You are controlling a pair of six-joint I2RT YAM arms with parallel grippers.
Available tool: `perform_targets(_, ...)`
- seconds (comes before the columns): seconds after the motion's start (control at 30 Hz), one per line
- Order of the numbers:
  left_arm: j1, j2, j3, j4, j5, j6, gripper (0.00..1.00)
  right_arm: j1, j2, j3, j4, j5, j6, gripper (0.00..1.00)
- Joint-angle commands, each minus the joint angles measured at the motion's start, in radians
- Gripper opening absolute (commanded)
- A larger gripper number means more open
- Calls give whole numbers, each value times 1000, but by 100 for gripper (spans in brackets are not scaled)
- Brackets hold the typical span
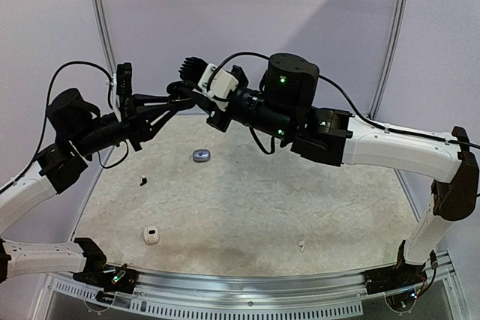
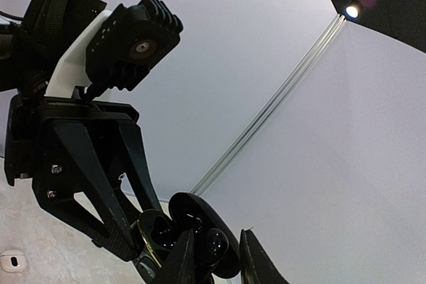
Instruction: Insert the wireless bluetooth earbuds into the charging case
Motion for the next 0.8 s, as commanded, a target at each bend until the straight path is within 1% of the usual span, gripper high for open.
perform_targets(0.0,3,-11,-1,79,20,-5,0,-1,-17,-12,-64,14,24,26)
perform_targets(0.27,3,-11,1,73,23,-3,0,-1,-19,-11,-72,14,38,25)
perform_targets(0.47,3,-10,-1,79,20,-11,0,-12,-20,-8,-104,14,74,30)
perform_targets(0.77,2,-11,-4,87,26,-15,0,-27,-22,-9,-113,19,113,30)
